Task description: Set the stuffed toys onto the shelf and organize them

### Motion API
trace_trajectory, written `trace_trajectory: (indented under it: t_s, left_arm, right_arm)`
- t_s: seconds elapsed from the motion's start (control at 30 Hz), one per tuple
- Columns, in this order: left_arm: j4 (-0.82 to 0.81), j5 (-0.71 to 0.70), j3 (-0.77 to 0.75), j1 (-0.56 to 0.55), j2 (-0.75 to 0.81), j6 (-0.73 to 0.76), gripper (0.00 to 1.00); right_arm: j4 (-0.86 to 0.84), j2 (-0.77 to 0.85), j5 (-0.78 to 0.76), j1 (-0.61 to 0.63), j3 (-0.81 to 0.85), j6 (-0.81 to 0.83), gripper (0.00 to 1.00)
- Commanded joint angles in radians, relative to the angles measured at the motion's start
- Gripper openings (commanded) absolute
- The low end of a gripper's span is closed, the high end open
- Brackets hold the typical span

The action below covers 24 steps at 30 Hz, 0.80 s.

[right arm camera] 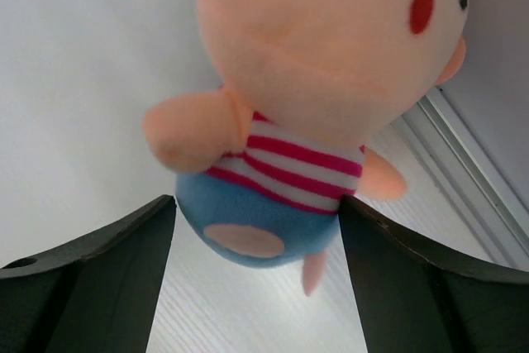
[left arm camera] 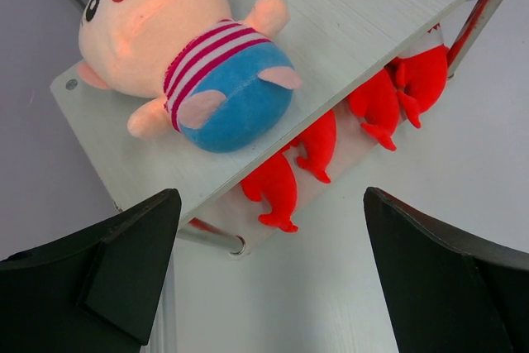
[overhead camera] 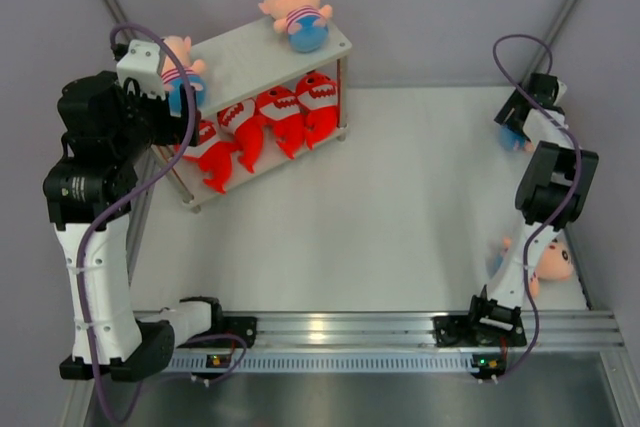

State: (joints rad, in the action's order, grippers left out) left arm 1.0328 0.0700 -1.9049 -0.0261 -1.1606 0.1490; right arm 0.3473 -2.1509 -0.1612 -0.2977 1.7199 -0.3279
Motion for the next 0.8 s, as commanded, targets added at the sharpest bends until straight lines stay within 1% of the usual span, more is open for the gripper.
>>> trace_trajectory:
  t_s: [0.0,0.1,0.2,0.4,0.53,0.77]
  left_arm:
    - [-0.002,0.002,-0.026,0.006,0.007,0.009,0.98]
    - [-0.004,-0.001,-0.022,0.006,0.013,0.014,0.98]
    - [-0.001,-0.001,-0.020,0.006,0.016,0.017,0.98]
    - [0.001,-0.004,-0.028,0.006,0.021,0.023,0.98]
    - [0.004,-0.019,-0.028,0.006,0.019,0.032,0.98]
    - [0.003,-0.022,-0.033,0.006,0.010,0.035,0.98]
  right_arm:
    - [-0.013,0.123,-0.038,-0.001,-0.022,0.064,0.80]
    - [-0.024,0.201,-0.072,-0.003,-0.071,0.082,0.81]
    - [-0.054,0.232,-0.041,-0.006,-0.115,0.089,0.82]
    - [-0.022,0.165,0.005,-0.009,-0.071,0.107,0.81]
    - [-0.021,0.128,0.078,-0.006,-0.036,0.142,0.80]
    - [0.030,0.056,0.009,0.032,0.066,0.318,0.78]
